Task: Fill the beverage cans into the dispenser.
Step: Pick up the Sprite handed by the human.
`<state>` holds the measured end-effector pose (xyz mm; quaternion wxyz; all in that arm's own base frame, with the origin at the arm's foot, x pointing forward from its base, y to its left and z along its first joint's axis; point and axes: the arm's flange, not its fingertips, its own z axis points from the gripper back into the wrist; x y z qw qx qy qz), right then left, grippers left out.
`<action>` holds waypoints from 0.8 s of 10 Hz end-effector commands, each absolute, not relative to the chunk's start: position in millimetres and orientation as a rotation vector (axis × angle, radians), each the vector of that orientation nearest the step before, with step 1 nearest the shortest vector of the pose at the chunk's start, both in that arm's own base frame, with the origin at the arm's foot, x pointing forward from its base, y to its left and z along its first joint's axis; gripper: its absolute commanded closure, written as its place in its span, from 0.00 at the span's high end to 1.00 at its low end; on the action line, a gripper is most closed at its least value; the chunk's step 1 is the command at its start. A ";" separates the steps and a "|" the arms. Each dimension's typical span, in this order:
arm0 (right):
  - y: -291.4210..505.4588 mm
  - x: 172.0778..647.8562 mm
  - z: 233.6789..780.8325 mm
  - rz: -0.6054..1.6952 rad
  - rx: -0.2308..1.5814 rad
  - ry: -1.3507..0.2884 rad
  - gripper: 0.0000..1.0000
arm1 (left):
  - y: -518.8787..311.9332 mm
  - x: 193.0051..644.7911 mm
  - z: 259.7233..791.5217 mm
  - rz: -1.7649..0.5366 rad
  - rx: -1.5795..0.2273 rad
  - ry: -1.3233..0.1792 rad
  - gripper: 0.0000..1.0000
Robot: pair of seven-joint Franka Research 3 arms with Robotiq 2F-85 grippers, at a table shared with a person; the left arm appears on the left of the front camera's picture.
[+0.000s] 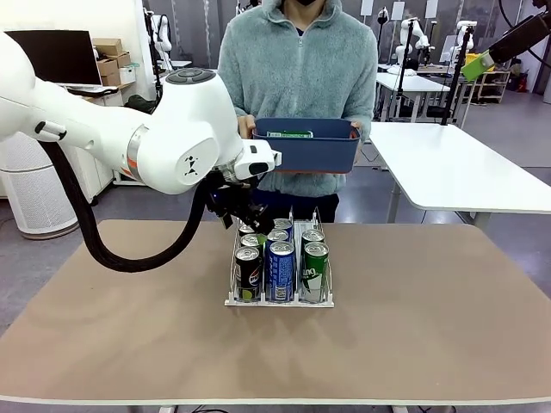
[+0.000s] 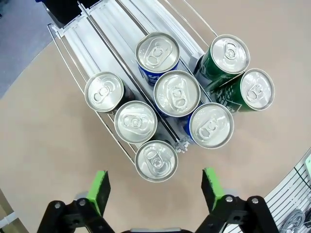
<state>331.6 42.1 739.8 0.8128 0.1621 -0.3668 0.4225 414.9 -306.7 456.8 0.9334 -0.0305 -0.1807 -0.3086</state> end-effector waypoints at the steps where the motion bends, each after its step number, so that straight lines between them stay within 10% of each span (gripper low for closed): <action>1: 43.1 331.5 739.2 0.904 0.346 -0.781 1.00 | -307.0 418.5 454.0 -0.637 -0.067 -0.377 1.00; 8: 43.1 331.5 739.2 0.904 0.346 -0.781 1.00 | -294.7 412.2 477.2 -0.744 -0.124 -0.330 1.00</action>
